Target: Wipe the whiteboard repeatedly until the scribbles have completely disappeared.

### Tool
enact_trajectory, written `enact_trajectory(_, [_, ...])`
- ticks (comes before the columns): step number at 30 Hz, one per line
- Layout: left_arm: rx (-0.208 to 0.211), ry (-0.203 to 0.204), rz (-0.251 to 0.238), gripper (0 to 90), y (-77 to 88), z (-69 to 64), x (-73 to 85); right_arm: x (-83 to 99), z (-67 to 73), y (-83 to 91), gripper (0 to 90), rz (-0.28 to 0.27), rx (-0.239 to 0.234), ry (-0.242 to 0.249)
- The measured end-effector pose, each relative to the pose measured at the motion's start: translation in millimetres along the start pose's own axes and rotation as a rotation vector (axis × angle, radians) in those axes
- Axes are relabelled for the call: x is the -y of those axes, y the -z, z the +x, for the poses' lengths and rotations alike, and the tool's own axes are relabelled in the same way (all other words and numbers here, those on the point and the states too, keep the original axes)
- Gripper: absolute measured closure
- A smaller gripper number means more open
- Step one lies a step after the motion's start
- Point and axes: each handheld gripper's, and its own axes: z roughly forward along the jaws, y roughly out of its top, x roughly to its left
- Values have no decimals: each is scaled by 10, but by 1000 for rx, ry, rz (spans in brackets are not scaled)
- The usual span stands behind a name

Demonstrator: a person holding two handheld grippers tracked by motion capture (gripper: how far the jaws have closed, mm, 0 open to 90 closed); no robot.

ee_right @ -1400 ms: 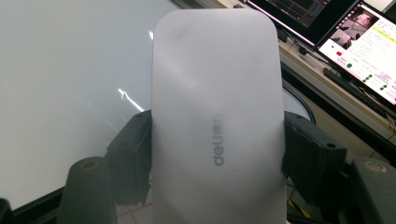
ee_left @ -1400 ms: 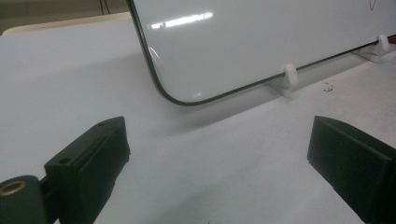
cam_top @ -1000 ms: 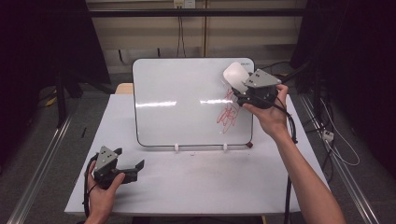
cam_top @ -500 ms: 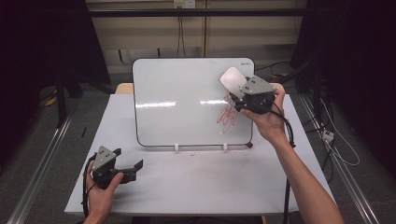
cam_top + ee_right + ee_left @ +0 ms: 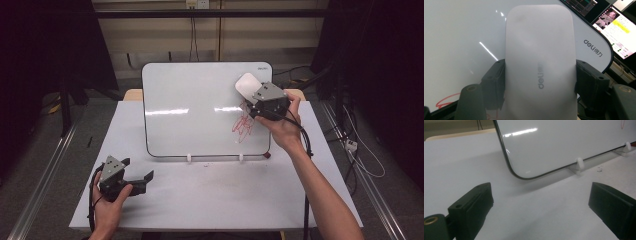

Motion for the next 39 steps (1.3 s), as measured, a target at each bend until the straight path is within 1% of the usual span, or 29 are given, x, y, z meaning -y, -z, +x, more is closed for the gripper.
enact_trajectory(2, [5, 8, 0, 54, -5, -3, 4, 1, -6, -9, 316, 0, -3, -1])
enact_trajectory(5, [5, 7, -1, 54, -2, -9, 5, 4, -19, -46, 316, 15, -3, -3])
enact_trajectory(8, [3, 2, -2, 54, 12, -11, 6, 8, -43, -86, 316, 23, -2, -18])
enact_trajectory(14, [1, 6, -3, 54, 20, -15, 6, -13, -32, -137, 316, 40, 13, 6])
enact_trajectory(16, [0, -2, -2, 53, 24, -15, 6, -2, -18, -170, 316, 56, 23, 11])
enact_trajectory(18, [3, 5, -4, 54, 27, -17, 6, -2, -20, -190, 315, 56, 25, 10])
enact_trajectory(24, [3, 2, -2, 54, 27, -19, 8, -9, -21, -189, 316, 61, 23, 12])
enact_trajectory(27, [3, 11, -7, 53, 29, -27, 10, -10, -21, -192, 315, 63, 24, 10])
enact_trajectory(31, [-1, -1, 0, 53, 25, -21, 5, -8, -20, -194, 316, 62, 24, 13])
enact_trajectory(36, [0, -5, -1, 54, 24, -34, 5, -6, -3, -193, 316, 66, 26, 16])
enact_trajectory(37, [1, 5, -2, 54, 21, -37, 7, -3, 4, -194, 316, 68, 24, 18])
enact_trajectory(39, [0, 1, -2, 54, 24, -31, 6, 1, 22, -196, 316, 70, 25, 19])
